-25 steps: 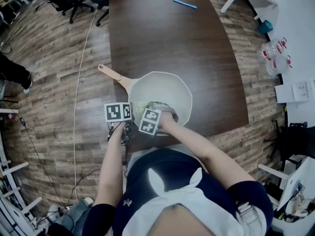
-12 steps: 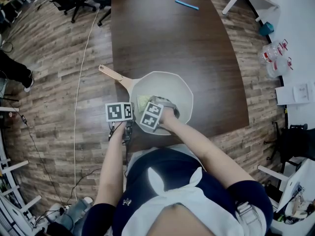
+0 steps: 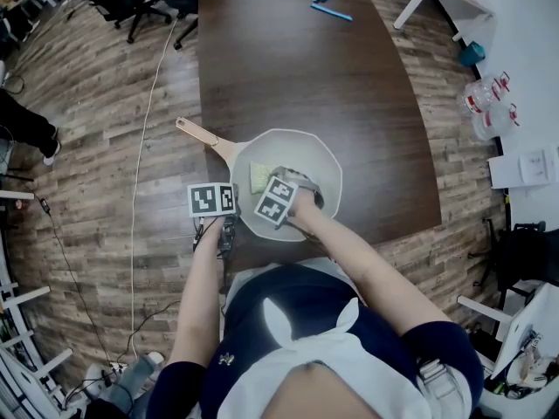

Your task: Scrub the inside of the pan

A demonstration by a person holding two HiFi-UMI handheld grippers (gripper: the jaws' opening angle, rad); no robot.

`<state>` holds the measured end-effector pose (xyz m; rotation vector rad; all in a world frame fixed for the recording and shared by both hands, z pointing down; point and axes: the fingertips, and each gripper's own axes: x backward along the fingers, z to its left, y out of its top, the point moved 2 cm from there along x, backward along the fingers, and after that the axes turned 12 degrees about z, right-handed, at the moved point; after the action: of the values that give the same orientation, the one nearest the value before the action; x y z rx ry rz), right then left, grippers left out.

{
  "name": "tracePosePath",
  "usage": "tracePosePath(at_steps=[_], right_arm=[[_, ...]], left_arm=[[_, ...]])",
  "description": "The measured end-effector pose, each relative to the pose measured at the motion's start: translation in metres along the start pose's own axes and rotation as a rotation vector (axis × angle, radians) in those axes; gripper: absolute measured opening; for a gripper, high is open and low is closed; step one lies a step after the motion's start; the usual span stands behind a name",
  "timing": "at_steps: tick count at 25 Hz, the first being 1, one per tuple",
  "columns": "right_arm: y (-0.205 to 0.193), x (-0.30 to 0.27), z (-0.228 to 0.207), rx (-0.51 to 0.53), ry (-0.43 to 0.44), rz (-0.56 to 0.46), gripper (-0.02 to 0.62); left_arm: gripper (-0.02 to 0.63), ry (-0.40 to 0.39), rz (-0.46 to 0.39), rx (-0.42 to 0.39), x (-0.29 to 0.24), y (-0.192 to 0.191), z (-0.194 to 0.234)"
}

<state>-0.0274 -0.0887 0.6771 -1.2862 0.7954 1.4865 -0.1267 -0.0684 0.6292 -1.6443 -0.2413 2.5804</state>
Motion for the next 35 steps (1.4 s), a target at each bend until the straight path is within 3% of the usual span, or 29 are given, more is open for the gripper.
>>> tracePosePath(at_steps=[20,35], right_arm=[[-0.023,0.002,-0.008,-0.038,0.057,0.116,0.008],[-0.04,0.008,0.005,-0.052,0.135,0.139,0.008]], left_arm=[[0.017,0.006,-0.007,0.006,0.002,0.0,0.0],[0.017,0.009,-0.009,0.005,0.002,0.0,0.002]])
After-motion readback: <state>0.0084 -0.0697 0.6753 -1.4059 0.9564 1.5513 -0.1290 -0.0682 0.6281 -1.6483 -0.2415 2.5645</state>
